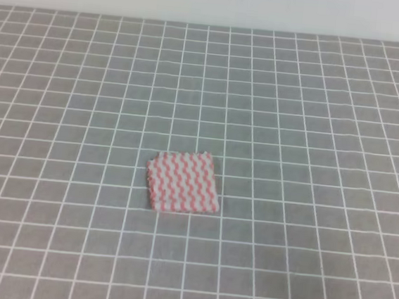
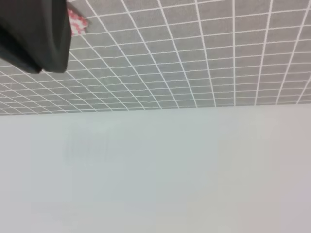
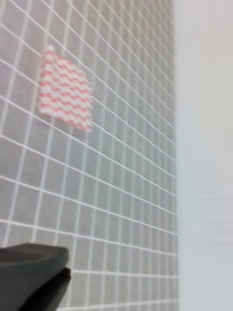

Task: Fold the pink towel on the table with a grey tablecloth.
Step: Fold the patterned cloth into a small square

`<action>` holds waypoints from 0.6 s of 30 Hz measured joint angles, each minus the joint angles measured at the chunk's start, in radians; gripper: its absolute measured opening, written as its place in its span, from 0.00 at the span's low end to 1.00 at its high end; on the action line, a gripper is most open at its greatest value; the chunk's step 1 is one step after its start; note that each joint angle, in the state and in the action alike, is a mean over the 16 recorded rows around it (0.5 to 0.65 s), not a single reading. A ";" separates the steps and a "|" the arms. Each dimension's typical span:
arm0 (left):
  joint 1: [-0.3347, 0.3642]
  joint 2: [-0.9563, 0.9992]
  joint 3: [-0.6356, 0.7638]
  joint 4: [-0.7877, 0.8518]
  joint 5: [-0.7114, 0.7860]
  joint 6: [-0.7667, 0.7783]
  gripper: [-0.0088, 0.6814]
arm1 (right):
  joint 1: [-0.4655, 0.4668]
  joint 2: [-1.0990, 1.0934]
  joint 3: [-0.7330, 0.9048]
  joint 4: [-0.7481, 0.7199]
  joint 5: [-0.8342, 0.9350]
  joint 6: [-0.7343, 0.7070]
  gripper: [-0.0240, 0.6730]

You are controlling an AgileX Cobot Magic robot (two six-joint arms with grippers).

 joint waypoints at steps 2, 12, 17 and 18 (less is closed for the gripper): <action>0.000 0.001 -0.001 0.000 0.001 0.000 0.01 | 0.000 0.001 0.002 0.000 -0.005 -0.003 0.01; 0.000 0.005 -0.006 -0.002 0.003 0.001 0.01 | -0.078 -0.097 0.040 0.010 -0.034 -0.073 0.01; 0.000 0.006 -0.008 -0.002 0.003 0.001 0.01 | -0.160 -0.231 0.102 0.033 -0.038 -0.110 0.01; 0.000 0.006 -0.008 -0.002 0.003 0.001 0.01 | -0.177 -0.260 0.116 0.039 -0.034 -0.115 0.01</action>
